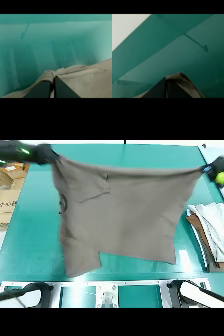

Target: Fold the shirts.

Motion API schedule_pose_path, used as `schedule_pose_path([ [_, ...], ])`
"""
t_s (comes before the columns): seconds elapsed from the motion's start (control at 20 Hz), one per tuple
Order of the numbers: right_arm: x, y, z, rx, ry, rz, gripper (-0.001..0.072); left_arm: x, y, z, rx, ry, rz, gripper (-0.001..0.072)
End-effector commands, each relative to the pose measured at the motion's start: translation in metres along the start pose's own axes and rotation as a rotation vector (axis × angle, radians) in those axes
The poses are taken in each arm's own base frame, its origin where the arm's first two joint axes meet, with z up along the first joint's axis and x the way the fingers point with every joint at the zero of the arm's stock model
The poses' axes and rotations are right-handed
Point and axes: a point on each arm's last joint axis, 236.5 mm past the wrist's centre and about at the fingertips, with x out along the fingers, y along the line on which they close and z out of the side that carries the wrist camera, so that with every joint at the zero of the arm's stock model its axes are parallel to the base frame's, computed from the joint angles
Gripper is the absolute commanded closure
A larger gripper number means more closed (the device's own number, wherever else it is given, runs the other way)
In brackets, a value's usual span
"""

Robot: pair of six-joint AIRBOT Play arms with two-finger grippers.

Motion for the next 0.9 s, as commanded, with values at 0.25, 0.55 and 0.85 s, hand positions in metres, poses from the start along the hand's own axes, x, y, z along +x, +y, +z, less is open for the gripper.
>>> schedule_pose_path([
  [0.25, 0.116, -0.11, -0.049, 0.135, 0.15, -0.142, 0.0699, 0.131, 0.094, -0.055, -0.159, 0.053, 0.104, 0.0679],
  [0.55, 0.093, -0.109, -0.068, 0.09, 0.235, -0.154, 0.0699, 0.111, 0.121, -0.095, -0.158, 0.236, 0.123, 0.068],
  [0.85, 0.05, -0.12, -0.134, 0.1, 0.317, -0.211, 0.0699, 0.095, 0.119, -0.147, -0.125, 0.464, 0.12, 0.068],
])
